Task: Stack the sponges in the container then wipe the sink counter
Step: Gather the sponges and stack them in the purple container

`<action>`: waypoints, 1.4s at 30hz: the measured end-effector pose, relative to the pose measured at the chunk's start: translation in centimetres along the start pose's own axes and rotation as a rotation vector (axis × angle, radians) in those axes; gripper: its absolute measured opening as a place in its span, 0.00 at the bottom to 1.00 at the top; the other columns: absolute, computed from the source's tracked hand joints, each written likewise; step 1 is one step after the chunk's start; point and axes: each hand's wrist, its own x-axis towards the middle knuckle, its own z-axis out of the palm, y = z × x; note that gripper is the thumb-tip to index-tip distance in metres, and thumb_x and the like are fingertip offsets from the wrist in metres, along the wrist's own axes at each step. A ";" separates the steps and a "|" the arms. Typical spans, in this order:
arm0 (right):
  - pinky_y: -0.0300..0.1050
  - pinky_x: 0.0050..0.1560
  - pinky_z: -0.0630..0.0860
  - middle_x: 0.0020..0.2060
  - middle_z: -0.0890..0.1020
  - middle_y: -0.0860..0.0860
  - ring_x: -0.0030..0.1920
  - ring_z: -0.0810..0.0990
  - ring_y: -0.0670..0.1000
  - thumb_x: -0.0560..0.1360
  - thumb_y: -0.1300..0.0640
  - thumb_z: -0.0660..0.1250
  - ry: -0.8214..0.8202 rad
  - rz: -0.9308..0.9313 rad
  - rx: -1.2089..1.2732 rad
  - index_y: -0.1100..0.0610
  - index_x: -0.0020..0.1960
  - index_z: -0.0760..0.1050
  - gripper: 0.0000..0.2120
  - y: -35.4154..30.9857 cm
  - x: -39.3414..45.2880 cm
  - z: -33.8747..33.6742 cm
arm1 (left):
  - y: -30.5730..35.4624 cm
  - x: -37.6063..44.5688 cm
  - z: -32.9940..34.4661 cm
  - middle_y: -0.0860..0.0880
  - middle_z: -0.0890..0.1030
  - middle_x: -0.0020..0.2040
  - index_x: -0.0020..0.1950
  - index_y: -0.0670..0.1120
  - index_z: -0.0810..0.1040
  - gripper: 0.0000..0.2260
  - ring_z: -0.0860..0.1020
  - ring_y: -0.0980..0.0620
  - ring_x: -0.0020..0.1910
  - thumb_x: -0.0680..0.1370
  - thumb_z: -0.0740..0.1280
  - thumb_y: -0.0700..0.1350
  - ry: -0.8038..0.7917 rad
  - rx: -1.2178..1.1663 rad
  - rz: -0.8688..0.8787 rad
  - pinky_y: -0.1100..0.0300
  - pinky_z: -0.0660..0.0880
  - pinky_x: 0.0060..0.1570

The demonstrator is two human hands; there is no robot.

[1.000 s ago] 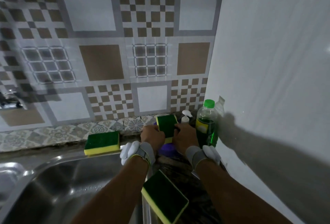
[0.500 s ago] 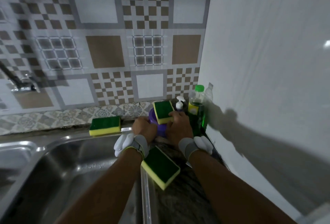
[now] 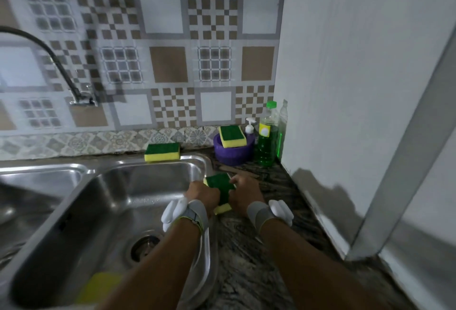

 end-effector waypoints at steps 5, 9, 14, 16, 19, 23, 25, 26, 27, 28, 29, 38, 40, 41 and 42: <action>0.46 0.62 0.73 0.59 0.81 0.58 0.61 0.78 0.58 0.75 0.60 0.64 0.093 -0.034 0.045 0.58 0.57 0.79 0.12 -2.0 0.1 -2.6 | 3.4 -0.7 -1.6 0.36 0.83 0.55 0.53 0.35 0.82 0.15 0.82 0.38 0.56 0.70 0.67 0.41 0.030 -0.021 0.025 0.49 0.80 0.57; 0.47 0.59 0.75 0.55 0.83 0.60 0.57 0.79 0.60 0.75 0.60 0.64 0.197 -0.087 0.097 0.61 0.55 0.81 0.12 -4.8 2.9 -5.7 | 8.2 1.0 -3.4 0.36 0.84 0.46 0.42 0.36 0.83 0.09 0.82 0.36 0.51 0.68 0.68 0.40 0.038 -0.101 0.076 0.49 0.80 0.48; 0.47 0.60 0.75 0.56 0.82 0.61 0.58 0.78 0.60 0.76 0.61 0.62 0.272 -0.075 0.048 0.61 0.57 0.81 0.13 -6.5 7.6 -8.1 | 13.0 4.2 -3.5 0.33 0.76 0.34 0.28 0.40 0.75 0.07 0.81 0.35 0.44 0.66 0.64 0.36 0.009 -0.180 0.117 0.48 0.77 0.40; 0.46 0.61 0.73 0.57 0.82 0.60 0.60 0.78 0.59 0.76 0.61 0.61 0.282 -0.071 0.011 0.61 0.59 0.80 0.14 -6.8 10.1 -8.5 | 14.4 6.3 -2.9 0.31 0.79 0.37 0.31 0.37 0.79 0.06 0.81 0.33 0.48 0.65 0.63 0.35 -0.001 -0.186 0.145 0.50 0.77 0.41; 0.45 0.62 0.71 0.58 0.81 0.60 0.60 0.78 0.58 0.77 0.62 0.59 0.282 -0.057 -0.029 0.61 0.60 0.79 0.15 -6.4 13.5 -8.6 | 15.6 10.0 -1.4 0.31 0.83 0.47 0.41 0.36 0.84 0.12 0.82 0.34 0.52 0.66 0.62 0.37 -0.036 -0.177 0.201 0.42 0.80 0.53; 0.43 0.62 0.72 0.61 0.80 0.59 0.61 0.77 0.57 0.78 0.62 0.58 0.272 -0.016 -0.049 0.60 0.62 0.78 0.15 -5.1 17.1 -7.4 | 15.7 14.4 0.7 0.39 0.85 0.49 0.46 0.41 0.84 0.12 0.82 0.39 0.53 0.69 0.63 0.37 -0.066 -0.167 0.187 0.47 0.80 0.56; 0.43 0.62 0.71 0.61 0.80 0.58 0.62 0.77 0.56 0.79 0.61 0.58 0.240 0.006 -0.068 0.59 0.62 0.78 0.16 -4.5 18.1 -6.5 | 15.2 15.5 1.4 0.39 0.84 0.46 0.39 0.43 0.82 0.07 0.82 0.39 0.50 0.69 0.64 0.36 -0.074 -0.137 0.193 0.49 0.80 0.53; 0.43 0.63 0.71 0.61 0.80 0.58 0.62 0.77 0.57 0.78 0.60 0.59 0.227 0.019 -0.074 0.59 0.62 0.78 0.16 -4.2 18.4 -6.1 | 14.9 15.9 1.6 0.38 0.84 0.45 0.36 0.44 0.81 0.06 0.82 0.39 0.49 0.69 0.64 0.36 -0.075 -0.125 0.183 0.49 0.79 0.53; 0.44 0.62 0.71 0.60 0.81 0.58 0.61 0.77 0.57 0.78 0.60 0.59 0.225 0.027 -0.074 0.59 0.61 0.79 0.15 -4.1 18.6 -5.7 | 14.6 16.2 1.7 0.39 0.84 0.46 0.38 0.43 0.82 0.06 0.81 0.40 0.49 0.70 0.65 0.37 -0.082 -0.115 0.170 0.50 0.79 0.54; 0.45 0.62 0.72 0.59 0.81 0.59 0.60 0.77 0.58 0.77 0.61 0.59 0.241 0.023 -0.073 0.60 0.59 0.79 0.15 -4.1 18.7 -5.4 | 14.3 16.4 1.7 0.39 0.84 0.48 0.43 0.41 0.84 0.07 0.82 0.40 0.51 0.70 0.66 0.38 -0.086 -0.114 0.156 0.51 0.80 0.56; 0.47 0.61 0.73 0.57 0.80 0.60 0.59 0.76 0.59 0.76 0.61 0.60 0.277 0.011 -0.077 0.61 0.57 0.80 0.14 -4.3 18.8 -5.2 | 14.2 16.6 1.7 0.39 0.85 0.48 0.45 0.40 0.85 0.09 0.82 0.40 0.53 0.70 0.66 0.39 -0.079 -0.118 0.152 0.51 0.79 0.56; 0.47 0.61 0.71 0.58 0.77 0.56 0.60 0.73 0.56 0.76 0.59 0.60 0.274 -0.109 -0.064 0.57 0.60 0.76 0.14 -10.3 20.4 -4.2 | 15.0 19.3 -3.8 0.41 0.83 0.60 0.58 0.42 0.83 0.16 0.79 0.41 0.61 0.72 0.64 0.41 0.024 -0.136 0.126 0.51 0.75 0.64; 0.45 0.59 0.71 0.58 0.77 0.56 0.59 0.74 0.56 0.77 0.59 0.61 0.227 -0.119 -0.011 0.57 0.60 0.76 0.13 -11.8 20.8 -2.2 | 13.4 20.3 -5.9 0.42 0.82 0.61 0.61 0.44 0.81 0.17 0.79 0.41 0.61 0.73 0.65 0.41 0.076 -0.119 0.121 0.51 0.75 0.64; 0.44 0.57 0.71 0.57 0.77 0.56 0.59 0.75 0.56 0.77 0.58 0.61 0.200 -0.129 0.012 0.58 0.60 0.76 0.13 -12.4 20.8 -1.0 | 12.3 20.9 -7.0 0.41 0.82 0.61 0.61 0.44 0.81 0.17 0.78 0.40 0.60 0.73 0.65 0.41 0.103 -0.095 0.108 0.50 0.76 0.64; 0.43 0.56 0.71 0.56 0.78 0.57 0.58 0.76 0.56 0.76 0.58 0.61 0.170 -0.142 0.030 0.58 0.59 0.76 0.13 -13.0 21.0 0.6 | 10.9 21.6 -8.3 0.41 0.82 0.61 0.61 0.44 0.81 0.17 0.78 0.39 0.61 0.73 0.65 0.41 0.129 -0.063 0.083 0.50 0.75 0.64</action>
